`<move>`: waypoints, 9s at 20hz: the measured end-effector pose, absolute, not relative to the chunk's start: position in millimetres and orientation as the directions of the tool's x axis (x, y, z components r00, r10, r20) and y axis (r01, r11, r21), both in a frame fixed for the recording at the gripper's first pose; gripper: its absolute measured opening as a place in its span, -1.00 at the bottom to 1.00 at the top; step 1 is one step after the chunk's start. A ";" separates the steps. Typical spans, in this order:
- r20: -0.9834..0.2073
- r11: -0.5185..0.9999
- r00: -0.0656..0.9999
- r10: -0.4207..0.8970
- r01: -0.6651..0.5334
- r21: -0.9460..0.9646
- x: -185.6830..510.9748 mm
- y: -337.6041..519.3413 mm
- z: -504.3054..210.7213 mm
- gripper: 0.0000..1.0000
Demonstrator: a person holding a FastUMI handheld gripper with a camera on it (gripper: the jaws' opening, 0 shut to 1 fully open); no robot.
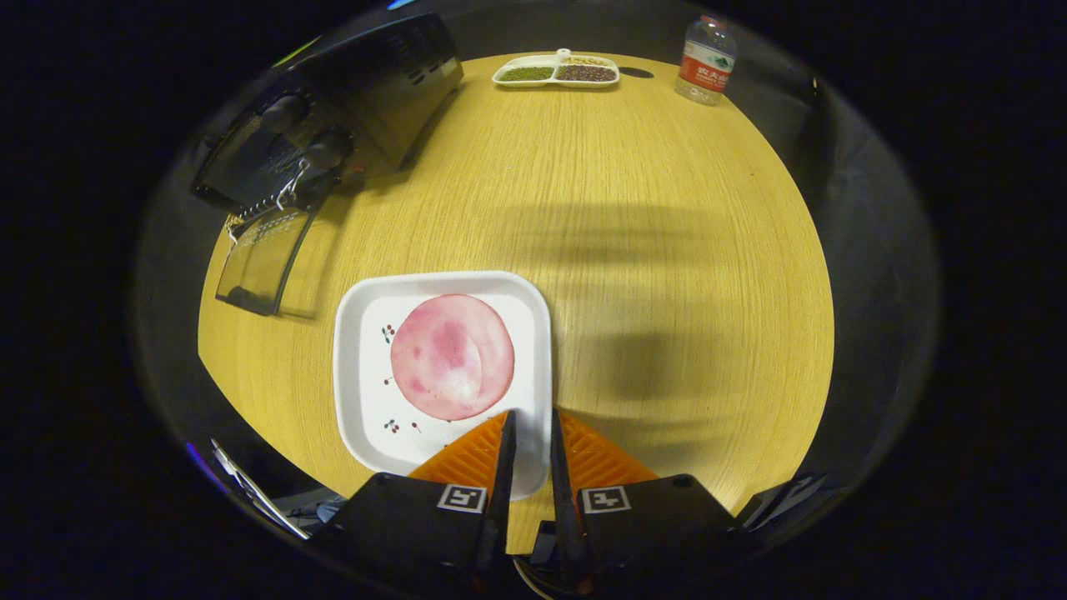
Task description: Open the toaster oven, put the food inside, and close the toaster oven door.
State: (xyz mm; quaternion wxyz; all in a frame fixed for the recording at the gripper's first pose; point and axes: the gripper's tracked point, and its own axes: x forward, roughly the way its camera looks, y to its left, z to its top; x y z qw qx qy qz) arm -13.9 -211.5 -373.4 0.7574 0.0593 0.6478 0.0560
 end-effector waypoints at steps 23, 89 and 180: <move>-0.868 0.753 0.314 0.384 0.437 0.491 -44.9 -183.0 -336.1 -0.96; -0.573 0.198 0.794 0.203 0.540 0.818 219.5 123.3 -297.5 -0.88; -0.172 0.998 0.984 -0.056 0.056 -0.006 -16.1 -24.4 -44.4 0.96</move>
